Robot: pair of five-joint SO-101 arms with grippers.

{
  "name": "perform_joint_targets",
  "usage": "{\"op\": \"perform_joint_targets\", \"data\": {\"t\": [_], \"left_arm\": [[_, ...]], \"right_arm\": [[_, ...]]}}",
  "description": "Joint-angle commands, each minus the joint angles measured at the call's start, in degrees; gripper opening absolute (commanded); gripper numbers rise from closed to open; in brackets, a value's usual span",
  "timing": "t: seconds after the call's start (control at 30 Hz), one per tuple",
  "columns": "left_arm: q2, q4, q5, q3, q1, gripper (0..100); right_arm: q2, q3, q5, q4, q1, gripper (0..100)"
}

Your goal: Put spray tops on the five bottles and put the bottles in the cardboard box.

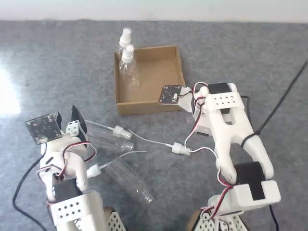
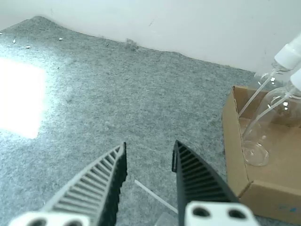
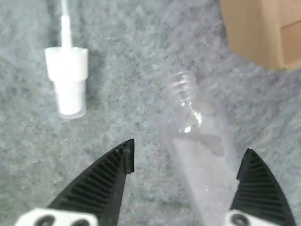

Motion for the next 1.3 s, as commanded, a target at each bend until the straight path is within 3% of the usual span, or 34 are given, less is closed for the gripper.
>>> {"op": "perform_joint_targets", "data": {"t": [0.0, 0.57, 0.8, 1.0, 1.27], "left_arm": [[-0.6, -1.9, -0.6, -0.4, 0.2, 16], [-0.6, -1.9, -0.7, -0.4, 0.2, 16], [-0.6, -1.9, -0.7, -0.4, 0.2, 16], [-0.6, -1.9, -0.7, -0.4, 0.2, 16], [-0.6, -1.9, -0.7, -0.4, 0.0, 16]], "right_arm": [[0.2, -3.2, 0.7, -3.2, -0.5, 31.3], [6.4, -3.2, -1.1, -9.0, 0.7, 30.8], [6.3, -3.2, -5.1, -6.5, 0.1, 16.7], [6.2, -3.3, -5.5, -2.9, 0.1, 16.0], [6.3, -6.9, -18.6, 1.2, -0.7, 15.9]]}}
